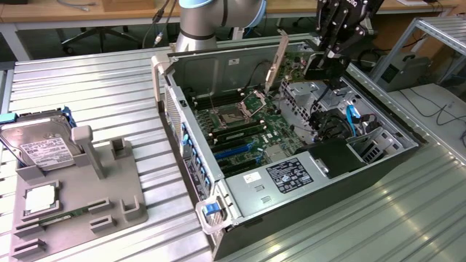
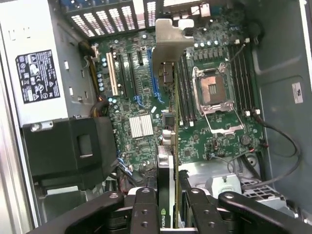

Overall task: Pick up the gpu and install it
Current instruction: 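Insert the gpu into the slot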

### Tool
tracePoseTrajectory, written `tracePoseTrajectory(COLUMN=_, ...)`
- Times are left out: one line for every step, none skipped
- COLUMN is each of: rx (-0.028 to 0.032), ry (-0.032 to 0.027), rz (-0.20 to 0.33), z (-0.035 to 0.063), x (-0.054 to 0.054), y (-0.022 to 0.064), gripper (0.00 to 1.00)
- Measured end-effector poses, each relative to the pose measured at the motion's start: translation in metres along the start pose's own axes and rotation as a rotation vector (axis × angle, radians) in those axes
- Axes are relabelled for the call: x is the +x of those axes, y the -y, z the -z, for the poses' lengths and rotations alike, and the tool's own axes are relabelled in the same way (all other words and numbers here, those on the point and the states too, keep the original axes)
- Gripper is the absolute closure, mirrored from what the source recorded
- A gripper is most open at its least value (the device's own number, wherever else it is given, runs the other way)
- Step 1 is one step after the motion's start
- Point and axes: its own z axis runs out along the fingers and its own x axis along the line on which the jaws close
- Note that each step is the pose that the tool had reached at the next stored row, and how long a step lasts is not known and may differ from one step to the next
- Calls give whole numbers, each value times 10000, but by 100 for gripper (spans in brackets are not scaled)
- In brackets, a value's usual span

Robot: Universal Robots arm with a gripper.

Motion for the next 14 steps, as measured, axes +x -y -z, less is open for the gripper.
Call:
tracePoseTrajectory(rx=1, ry=-2, rz=90, z=-1, x=-3, y=0, gripper=73)
tracePoseTrajectory(rx=2, ry=-3, rz=97, z=-1, x=-3, y=0, gripper=73)
tracePoseTrajectory(rx=2, ry=-3, rz=97, z=-1, x=-3, y=0, gripper=73)
tracePoseTrajectory(rx=1, ry=-3, rz=98, z=-1, x=-3, y=0, gripper=73)
tracePoseTrajectory(rx=3, ry=-1, rz=98, z=-1, x=-3, y=-1, gripper=73)
tracePoseTrajectory(rx=10, ry=33, rz=99, z=-1, x=-4, y=-1, gripper=73)
tracePoseTrajectory(rx=41, ry=165, rz=103, z=-1, x=-3, y=-3, gripper=73)
tracePoseTrajectory(rx=67, ry=245, rz=107, z=-2, x=-3, y=-3, gripper=73)
tracePoseTrajectory(rx=88, ry=291, rz=109, z=-2, x=-3, y=-5, gripper=73)
tracePoseTrajectory(rx=124, ry=331, rz=110, z=-5, x=-3, y=-8, gripper=73)
tracePoseTrajectory(rx=171, ry=356, rz=111, z=-9, x=-3, y=-13, gripper=73)
tracePoseTrajectory(rx=251, ry=385, rz=112, z=-17, x=-1, y=-23, gripper=73)
tracePoseTrajectory(rx=335, ry=413, rz=113, z=-26, x=2, y=-35, gripper=73)
tracePoseTrajectory(rx=406, ry=436, rz=114, z=-45, x=4, y=-56, gripper=73)
